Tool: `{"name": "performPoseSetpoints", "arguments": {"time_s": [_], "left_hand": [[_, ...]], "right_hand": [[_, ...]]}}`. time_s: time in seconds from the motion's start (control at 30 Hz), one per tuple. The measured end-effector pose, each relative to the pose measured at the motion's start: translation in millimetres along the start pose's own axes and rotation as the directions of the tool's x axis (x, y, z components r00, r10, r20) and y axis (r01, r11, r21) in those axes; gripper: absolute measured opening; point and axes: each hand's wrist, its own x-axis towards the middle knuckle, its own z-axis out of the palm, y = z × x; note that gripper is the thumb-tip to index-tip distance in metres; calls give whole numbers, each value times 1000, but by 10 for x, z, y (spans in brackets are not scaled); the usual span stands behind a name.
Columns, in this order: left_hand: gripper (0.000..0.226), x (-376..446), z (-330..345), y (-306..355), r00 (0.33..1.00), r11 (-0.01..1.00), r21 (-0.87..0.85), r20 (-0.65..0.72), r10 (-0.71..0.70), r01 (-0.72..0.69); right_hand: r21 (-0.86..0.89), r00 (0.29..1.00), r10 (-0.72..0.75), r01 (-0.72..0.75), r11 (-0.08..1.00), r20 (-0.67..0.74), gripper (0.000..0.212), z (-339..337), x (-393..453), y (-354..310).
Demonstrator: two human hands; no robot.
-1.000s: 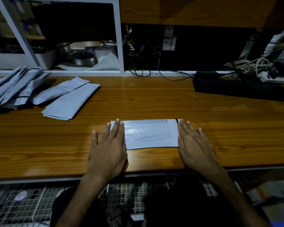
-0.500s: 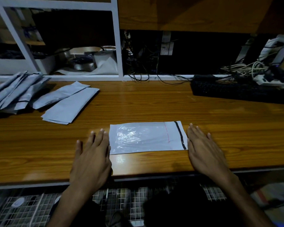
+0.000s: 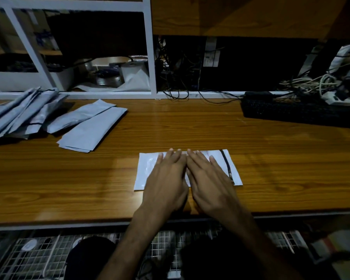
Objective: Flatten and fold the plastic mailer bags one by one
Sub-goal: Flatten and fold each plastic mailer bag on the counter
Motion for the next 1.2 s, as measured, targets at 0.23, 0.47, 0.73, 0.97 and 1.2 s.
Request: {"name": "performPoseSetpoints", "arguments": {"time_s": [0.23,0.47,0.73,0.97,1.2], "left_hand": [[82,-20,162,16,996,997,71,74,-42,37],[90,-84,136,25,989,978,202,125,-77,50],[88,-133,53,-107,985,943,325,124,-117,71],[89,-191,-49,-211,983,940,333,138,-123,71],[82,-245,-67,-332,982,937,339,128,-141,90]], "right_hand": [[-6,1000,12,-13,1000,-9,61,84,-52,7],[-59,997,52,-56,997,-65,60,137,-78,25],[-113,993,117,-120,986,-36,63,74,-83,88],[-105,987,160,-158,982,9,67,-8,-93,204],[-55,978,210,-209,976,14,58,-75,-124,339]]}}
